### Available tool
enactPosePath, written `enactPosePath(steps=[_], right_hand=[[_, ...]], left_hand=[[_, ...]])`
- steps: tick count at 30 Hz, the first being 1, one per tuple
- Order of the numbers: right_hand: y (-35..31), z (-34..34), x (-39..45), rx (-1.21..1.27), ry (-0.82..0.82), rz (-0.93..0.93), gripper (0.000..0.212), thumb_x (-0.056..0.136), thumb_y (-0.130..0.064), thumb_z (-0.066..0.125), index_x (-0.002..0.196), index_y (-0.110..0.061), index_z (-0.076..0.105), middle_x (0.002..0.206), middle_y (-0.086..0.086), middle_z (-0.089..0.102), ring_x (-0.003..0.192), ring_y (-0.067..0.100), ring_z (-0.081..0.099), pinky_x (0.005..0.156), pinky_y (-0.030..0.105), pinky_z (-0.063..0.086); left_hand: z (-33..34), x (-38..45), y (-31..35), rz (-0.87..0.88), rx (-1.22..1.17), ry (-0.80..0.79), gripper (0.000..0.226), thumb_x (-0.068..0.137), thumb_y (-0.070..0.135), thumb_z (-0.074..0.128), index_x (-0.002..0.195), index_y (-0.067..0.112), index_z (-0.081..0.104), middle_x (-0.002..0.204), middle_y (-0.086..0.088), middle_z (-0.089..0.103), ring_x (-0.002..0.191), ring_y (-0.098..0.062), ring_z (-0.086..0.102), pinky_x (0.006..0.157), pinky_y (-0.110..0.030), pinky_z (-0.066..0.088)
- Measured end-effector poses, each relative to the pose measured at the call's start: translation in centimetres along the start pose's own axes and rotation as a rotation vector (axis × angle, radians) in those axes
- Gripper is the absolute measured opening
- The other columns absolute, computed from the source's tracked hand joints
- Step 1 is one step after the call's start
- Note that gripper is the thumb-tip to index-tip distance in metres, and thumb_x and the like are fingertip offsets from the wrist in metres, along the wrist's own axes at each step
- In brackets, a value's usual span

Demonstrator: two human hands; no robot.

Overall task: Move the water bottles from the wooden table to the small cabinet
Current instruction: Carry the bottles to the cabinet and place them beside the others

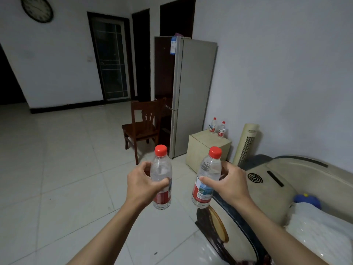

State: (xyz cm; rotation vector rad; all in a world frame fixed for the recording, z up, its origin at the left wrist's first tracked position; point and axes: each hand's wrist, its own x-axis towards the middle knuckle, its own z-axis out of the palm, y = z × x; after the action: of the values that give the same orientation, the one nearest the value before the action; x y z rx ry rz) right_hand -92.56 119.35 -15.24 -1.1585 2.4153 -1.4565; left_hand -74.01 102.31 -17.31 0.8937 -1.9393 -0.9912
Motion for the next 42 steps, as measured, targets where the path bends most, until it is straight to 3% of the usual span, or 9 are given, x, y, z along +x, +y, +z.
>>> enactPosePath(steps=[9, 16, 28, 31, 38, 42], right_hand=[[3.8, 4.7, 15.9, 0.081, -0.008, 0.054, 0.043, 0.067, -0.036, 0.087, 0.103, -0.026, 0.065, 0.097, -0.013, 0.066, 0.083, 0.0, 0.063, 0.075, 0.025, 0.059], [5.4, 6.2, 25.7, 0.054, 0.022, 0.046, 0.04, 0.067, -0.035, 0.087, 0.1, -0.03, 0.064, 0.093, -0.018, 0.065, 0.083, -0.004, 0.062, 0.065, 0.012, 0.053], [6.1, 11.8, 41.2, -0.057, 0.155, 0.09, 0.042, 0.065, -0.032, 0.089, 0.101, -0.024, 0.069, 0.097, -0.01, 0.072, 0.087, 0.005, 0.068, 0.07, 0.025, 0.059], [5.2, 13.1, 45.5, -0.074, 0.202, 0.097, 0.04, 0.062, -0.032, 0.09, 0.097, -0.026, 0.071, 0.092, -0.011, 0.074, 0.083, 0.003, 0.069, 0.069, 0.026, 0.059], [6.0, 16.3, 52.9, -0.034, 0.231, 0.178, 0.036, 0.067, -0.024, 0.088, 0.097, -0.023, 0.067, 0.096, -0.005, 0.073, 0.08, 0.001, 0.068, 0.062, 0.015, 0.054], [8.0, 18.2, 57.9, -0.051, 0.202, 0.204, 0.045, 0.065, -0.026, 0.089, 0.104, -0.019, 0.068, 0.101, -0.002, 0.074, 0.086, 0.009, 0.071, 0.074, 0.034, 0.062]], left_hand=[[4.1, 15.4, -2.2, -0.001, 0.076, -0.036, 0.046, 0.059, 0.026, 0.089, 0.098, 0.024, 0.064, 0.088, 0.012, 0.067, 0.08, -0.005, 0.065, 0.066, -0.018, 0.053], [7.6, 25.7, -3.7, 0.015, 0.072, -0.087, 0.056, 0.059, 0.029, 0.09, 0.107, 0.022, 0.062, 0.094, 0.012, 0.066, 0.084, -0.006, 0.065, 0.069, -0.019, 0.054], [13.2, 43.7, -8.4, 0.074, -0.064, -0.2, 0.05, 0.061, 0.028, 0.089, 0.101, 0.025, 0.062, 0.091, 0.015, 0.066, 0.081, 0.0, 0.065, 0.067, -0.013, 0.053], [13.8, 49.2, -9.7, 0.077, -0.1, -0.211, 0.047, 0.057, 0.028, 0.089, 0.097, 0.024, 0.063, 0.087, 0.014, 0.068, 0.08, -0.002, 0.066, 0.067, -0.018, 0.057], [15.8, 58.7, -13.5, 0.046, -0.127, -0.211, 0.046, 0.058, 0.029, 0.089, 0.096, 0.025, 0.064, 0.086, 0.013, 0.069, 0.077, 0.002, 0.065, 0.071, -0.028, 0.06], [18.1, 63.5, -15.6, 0.041, -0.114, -0.241, 0.047, 0.059, 0.03, 0.09, 0.098, 0.023, 0.065, 0.089, 0.011, 0.069, 0.079, -0.004, 0.066, 0.071, -0.029, 0.06]])
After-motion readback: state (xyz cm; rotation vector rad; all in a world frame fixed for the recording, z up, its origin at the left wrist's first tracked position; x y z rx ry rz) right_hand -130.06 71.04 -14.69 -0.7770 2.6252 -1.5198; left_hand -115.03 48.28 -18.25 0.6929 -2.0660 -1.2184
